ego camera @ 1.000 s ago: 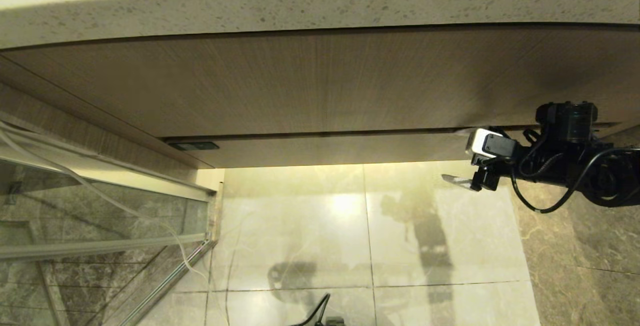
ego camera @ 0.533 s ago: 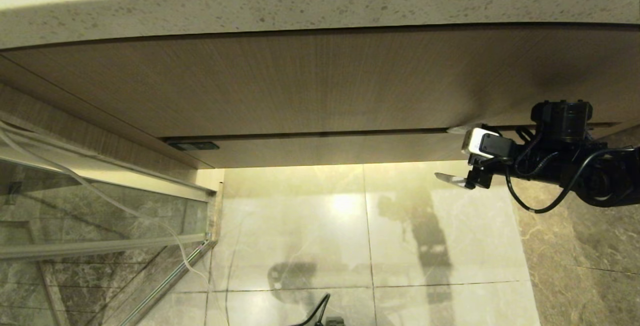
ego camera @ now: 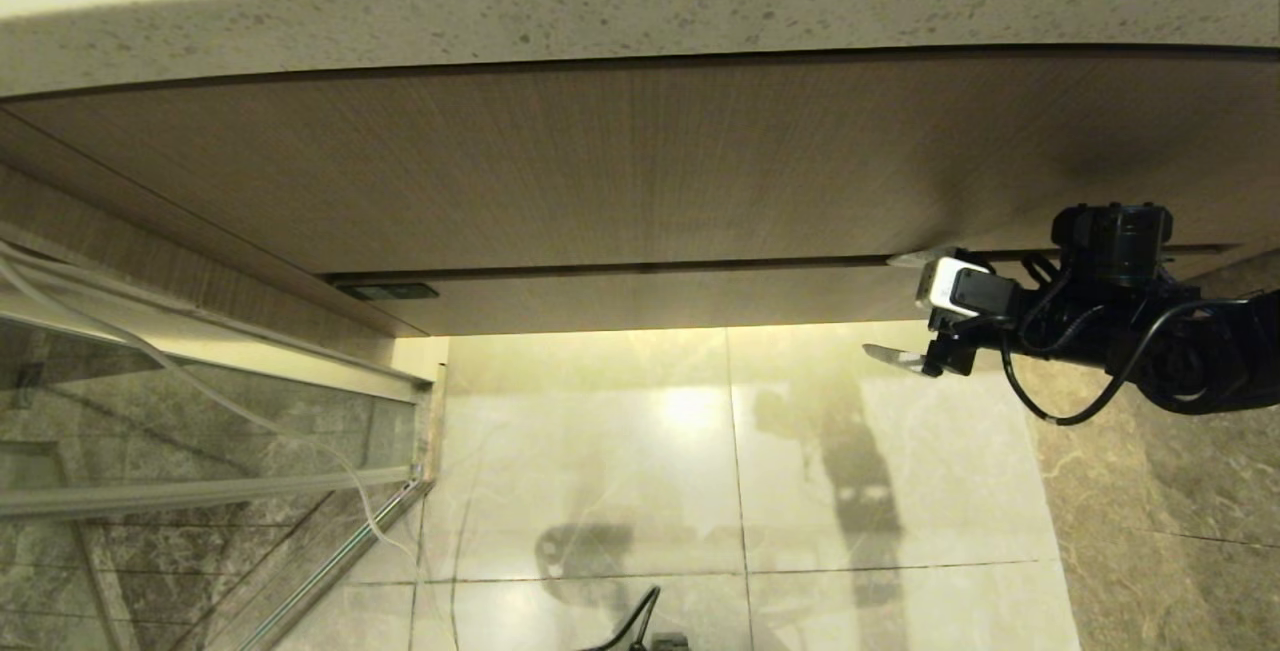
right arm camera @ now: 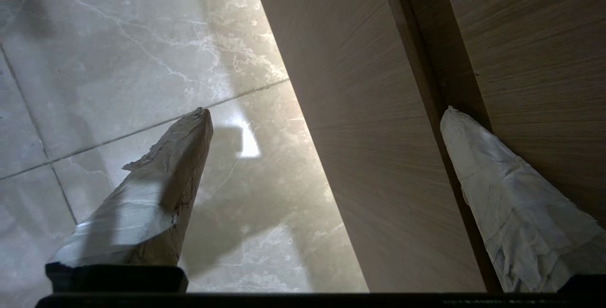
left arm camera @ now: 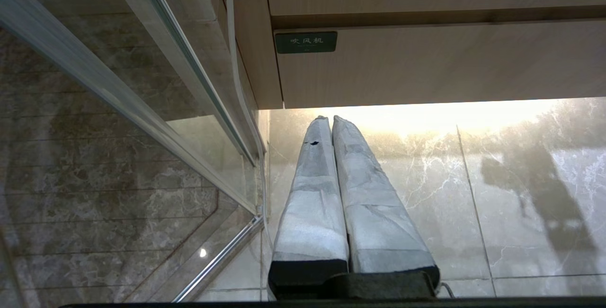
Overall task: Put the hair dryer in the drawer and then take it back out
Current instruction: Pull open the drawer
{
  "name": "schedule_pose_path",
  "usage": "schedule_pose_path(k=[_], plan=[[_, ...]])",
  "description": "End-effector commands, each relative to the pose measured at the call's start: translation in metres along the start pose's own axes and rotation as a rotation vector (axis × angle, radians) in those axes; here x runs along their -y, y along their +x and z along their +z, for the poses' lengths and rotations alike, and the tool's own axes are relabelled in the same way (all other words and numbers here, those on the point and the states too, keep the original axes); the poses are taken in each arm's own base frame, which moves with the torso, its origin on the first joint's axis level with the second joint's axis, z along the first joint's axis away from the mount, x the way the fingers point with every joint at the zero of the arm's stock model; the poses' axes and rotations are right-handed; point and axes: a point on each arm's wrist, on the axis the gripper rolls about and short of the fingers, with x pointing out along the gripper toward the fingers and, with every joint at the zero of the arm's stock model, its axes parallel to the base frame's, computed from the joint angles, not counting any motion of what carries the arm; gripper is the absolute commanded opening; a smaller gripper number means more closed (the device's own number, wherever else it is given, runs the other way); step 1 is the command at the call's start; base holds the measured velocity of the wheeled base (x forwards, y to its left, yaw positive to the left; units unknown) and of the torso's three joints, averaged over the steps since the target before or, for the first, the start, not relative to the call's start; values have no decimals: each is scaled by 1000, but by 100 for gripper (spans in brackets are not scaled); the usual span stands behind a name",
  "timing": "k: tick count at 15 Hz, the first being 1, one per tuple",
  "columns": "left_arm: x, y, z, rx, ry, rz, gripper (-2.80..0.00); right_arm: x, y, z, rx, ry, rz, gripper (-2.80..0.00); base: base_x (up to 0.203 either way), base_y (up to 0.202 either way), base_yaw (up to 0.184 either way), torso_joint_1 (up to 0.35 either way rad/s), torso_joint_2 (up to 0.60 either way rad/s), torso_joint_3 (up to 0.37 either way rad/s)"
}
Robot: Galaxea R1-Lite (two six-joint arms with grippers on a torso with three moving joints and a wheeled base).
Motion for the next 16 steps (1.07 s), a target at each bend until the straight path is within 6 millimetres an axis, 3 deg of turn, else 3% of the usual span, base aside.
schedule_pose_path(k=[1,16], plan=[[0,1,-11,-38,0,1,-280,0,3,-1,12,-21,-17,0,0,0,0,0,0,0],[0,1,-11,-38,-1,1,-280,-5,-3,1,13,-148,-40,0,0,0,0,0,0,0]])
